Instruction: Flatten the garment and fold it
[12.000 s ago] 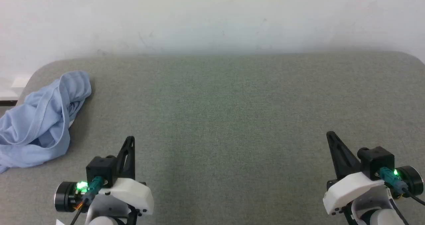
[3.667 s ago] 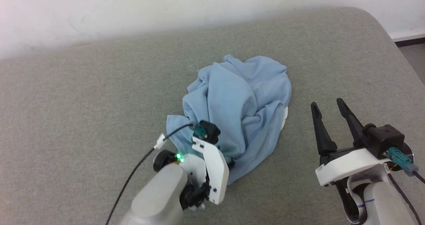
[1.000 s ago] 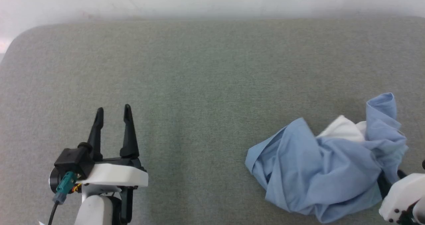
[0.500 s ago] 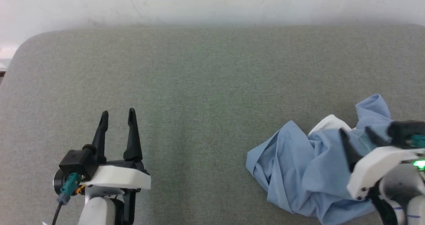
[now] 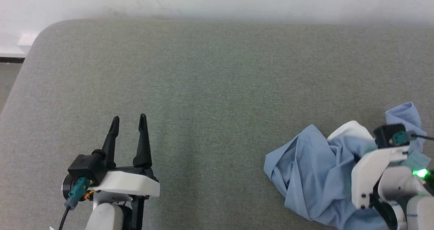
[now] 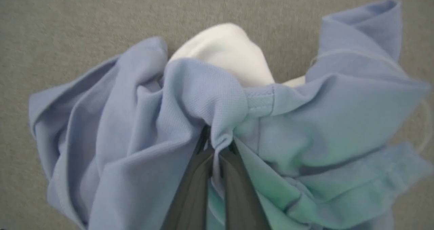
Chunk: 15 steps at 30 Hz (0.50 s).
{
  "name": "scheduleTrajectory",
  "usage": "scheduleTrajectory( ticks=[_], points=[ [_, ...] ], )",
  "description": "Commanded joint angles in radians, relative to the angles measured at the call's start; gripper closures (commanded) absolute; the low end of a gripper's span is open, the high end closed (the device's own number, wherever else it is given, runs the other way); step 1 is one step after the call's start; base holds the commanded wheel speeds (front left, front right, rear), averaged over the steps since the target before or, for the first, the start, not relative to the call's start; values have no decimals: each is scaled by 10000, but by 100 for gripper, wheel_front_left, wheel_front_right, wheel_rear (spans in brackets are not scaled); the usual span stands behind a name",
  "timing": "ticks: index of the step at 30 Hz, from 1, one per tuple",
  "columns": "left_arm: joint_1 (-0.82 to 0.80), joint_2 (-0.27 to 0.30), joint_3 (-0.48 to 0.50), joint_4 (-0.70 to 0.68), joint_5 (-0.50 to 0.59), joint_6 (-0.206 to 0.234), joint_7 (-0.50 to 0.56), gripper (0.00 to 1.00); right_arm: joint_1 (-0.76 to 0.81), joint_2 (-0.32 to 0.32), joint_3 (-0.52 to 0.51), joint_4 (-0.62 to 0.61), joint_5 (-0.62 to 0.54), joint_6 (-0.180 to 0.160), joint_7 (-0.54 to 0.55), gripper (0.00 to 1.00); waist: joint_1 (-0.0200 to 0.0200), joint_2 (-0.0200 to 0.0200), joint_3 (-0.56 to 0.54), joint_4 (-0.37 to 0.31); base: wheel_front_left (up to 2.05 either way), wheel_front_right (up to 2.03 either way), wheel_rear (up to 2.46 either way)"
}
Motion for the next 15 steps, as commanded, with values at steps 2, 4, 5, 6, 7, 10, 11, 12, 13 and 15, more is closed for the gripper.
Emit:
scheduleTrajectory(
  ticks=[2,4,5,6,7,10,11,12,13,15],
  points=[
    [-199,-5,66,38,-68,-38,-47,0,-837,20,154,-144,-79,-9,-849,100,0,0,66,203,0,0,0],
    [-215,-5,82,10,-89,-22,-47,0,-1494,20,508,-145,77,-9,-1657,100,0,0,62,286,0,0,0],
    [-209,-5,78,-4,-96,-9,-47,0,-1824,20,766,-93,182,-9,-2063,100,0,0,54,325,0,0,0],
    [-199,-5,63,-11,-105,-2,-47,0,-2146,20,1112,-21,259,-9,-2457,100,0,0,45,366,0,0,0],
    [-199,-5,63,-11,-105,-2,-47,0,-2146,20,1112,-21,259,-9,-2457,100,0,0,45,366,0,0,0],
    [-188,-5,3,-21,-131,36,-47,0,-3065,20,2541,327,389,-9,-3428,100,0,0,35,504,0,0,0],
    [-192,-5,-10,-22,-141,44,-47,0,-3330,20,3112,505,408,-9,-3656,100,0,0,37,547,0,0,0],
    [-194,-5,-28,-24,-149,50,-47,0,-3560,20,3722,720,444,-9,-3811,100,0,0,39,597,0,0,0],
    [-196,-5,-44,-31,-168,67,-47,0,-3776,20,4409,967,483,-9,-3908,100,0,0,49,643,0,0,0],
    [-204,-5,-104,-43,-199,84,-47,0,-4043,20,5479,1588,613,-9,-3867,100,0,0,71,740,0,0,0]
  ],
)
